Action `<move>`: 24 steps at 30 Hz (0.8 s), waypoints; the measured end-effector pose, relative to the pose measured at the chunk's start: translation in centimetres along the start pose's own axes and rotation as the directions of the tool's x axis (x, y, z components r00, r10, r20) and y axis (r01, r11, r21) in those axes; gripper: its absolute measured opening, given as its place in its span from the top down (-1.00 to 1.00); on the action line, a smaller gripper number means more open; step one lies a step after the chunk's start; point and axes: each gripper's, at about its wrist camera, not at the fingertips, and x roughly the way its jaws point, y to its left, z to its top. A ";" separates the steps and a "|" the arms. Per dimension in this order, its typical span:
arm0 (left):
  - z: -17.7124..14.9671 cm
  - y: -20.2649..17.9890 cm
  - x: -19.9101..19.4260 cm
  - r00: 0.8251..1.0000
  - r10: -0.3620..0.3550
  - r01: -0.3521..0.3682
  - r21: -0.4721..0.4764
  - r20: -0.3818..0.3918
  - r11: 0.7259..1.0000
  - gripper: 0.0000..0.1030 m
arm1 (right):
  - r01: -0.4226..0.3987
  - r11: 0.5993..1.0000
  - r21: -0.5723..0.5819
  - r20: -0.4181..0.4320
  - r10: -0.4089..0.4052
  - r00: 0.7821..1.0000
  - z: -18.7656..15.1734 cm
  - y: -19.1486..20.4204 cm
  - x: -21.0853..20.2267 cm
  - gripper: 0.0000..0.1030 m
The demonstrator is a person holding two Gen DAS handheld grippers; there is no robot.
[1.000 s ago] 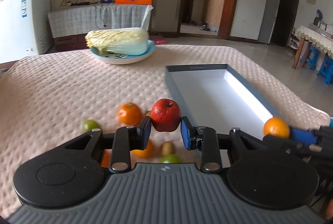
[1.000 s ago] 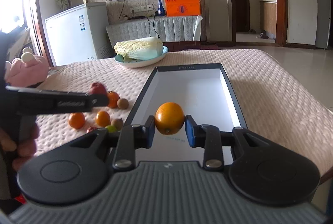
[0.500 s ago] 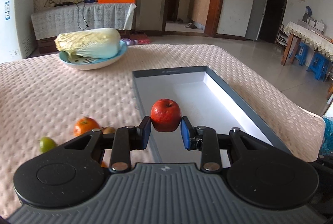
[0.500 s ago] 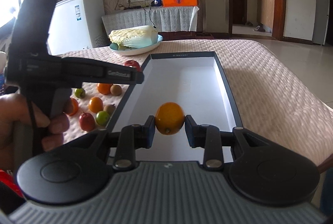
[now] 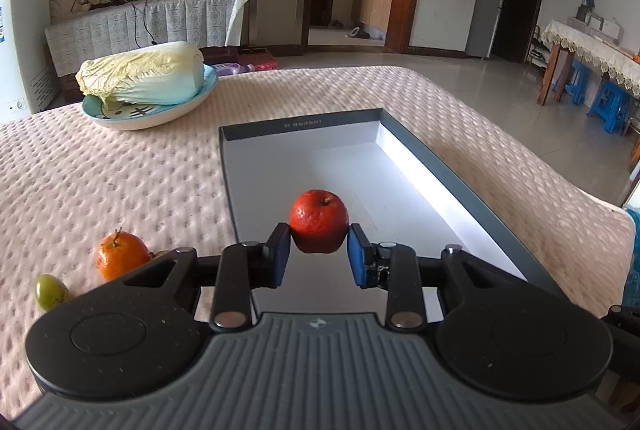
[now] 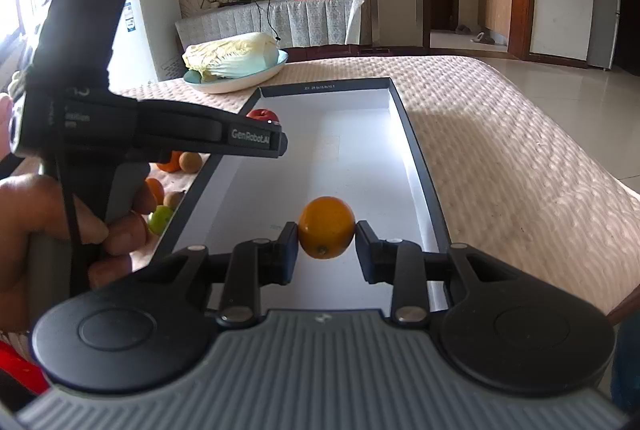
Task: Organize fruits
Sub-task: 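Carry the held apple and orange over the gray box with both tools, then open the left tool to drop the apple in the box while the right tool releases the orange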
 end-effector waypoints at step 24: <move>-0.5 1.5 -3.3 0.998 0.011 -0.012 0.024 0.060 1.000 -0.41 | 0.072 0.997 0.041 -0.019 -0.071 0.997 0.6 -0.5 2.8 0.33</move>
